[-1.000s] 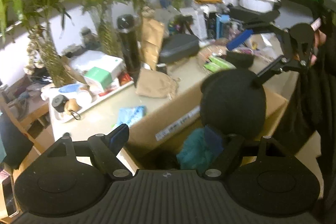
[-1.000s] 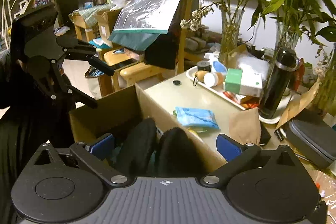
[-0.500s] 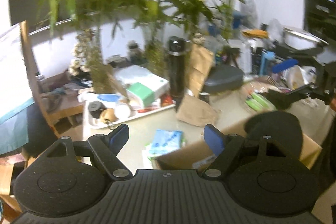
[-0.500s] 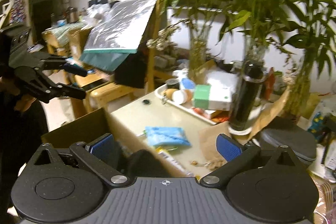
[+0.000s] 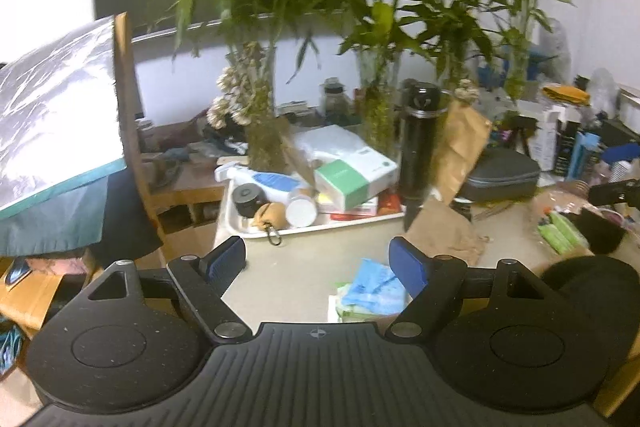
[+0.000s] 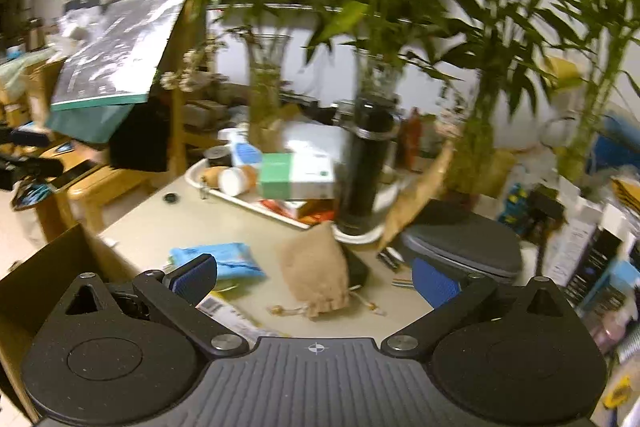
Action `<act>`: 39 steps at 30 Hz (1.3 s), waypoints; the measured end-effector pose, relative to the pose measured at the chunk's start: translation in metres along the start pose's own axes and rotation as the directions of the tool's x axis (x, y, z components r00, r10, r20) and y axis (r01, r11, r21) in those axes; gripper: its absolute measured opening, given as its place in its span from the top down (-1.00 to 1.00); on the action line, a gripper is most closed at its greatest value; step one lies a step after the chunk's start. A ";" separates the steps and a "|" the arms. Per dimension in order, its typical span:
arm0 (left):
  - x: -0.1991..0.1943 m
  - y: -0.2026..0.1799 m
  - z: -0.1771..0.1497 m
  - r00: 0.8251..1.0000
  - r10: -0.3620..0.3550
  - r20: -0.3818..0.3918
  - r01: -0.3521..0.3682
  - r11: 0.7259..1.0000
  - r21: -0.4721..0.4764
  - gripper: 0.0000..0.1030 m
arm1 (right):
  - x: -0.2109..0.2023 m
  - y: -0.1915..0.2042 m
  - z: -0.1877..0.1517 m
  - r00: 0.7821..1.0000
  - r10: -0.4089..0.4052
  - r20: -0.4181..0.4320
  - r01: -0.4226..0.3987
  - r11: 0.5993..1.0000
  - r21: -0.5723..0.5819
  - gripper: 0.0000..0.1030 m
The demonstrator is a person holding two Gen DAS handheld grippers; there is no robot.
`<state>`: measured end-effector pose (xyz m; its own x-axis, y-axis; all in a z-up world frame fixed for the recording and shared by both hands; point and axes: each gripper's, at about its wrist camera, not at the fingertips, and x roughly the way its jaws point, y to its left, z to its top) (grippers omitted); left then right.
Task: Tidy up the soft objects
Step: 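Withdraw both tools from the box back over the desk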
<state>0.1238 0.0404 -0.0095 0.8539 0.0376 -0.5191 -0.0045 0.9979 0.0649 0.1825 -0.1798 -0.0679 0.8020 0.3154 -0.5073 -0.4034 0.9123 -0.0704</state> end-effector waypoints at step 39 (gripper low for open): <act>0.124 0.002 0.003 0.967 -0.219 -0.131 0.234 0.966 0.113 -0.54 | 0.050 0.002 0.007 0.985 -0.116 -0.130 0.124 0.991 0.058 -1.00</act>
<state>0.2313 0.0469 -0.0708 0.7584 -0.1751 -0.6278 0.2541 0.9665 0.0375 0.2247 -0.1601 -0.0872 0.7791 0.1712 -0.6030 -0.2745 0.9580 -0.0827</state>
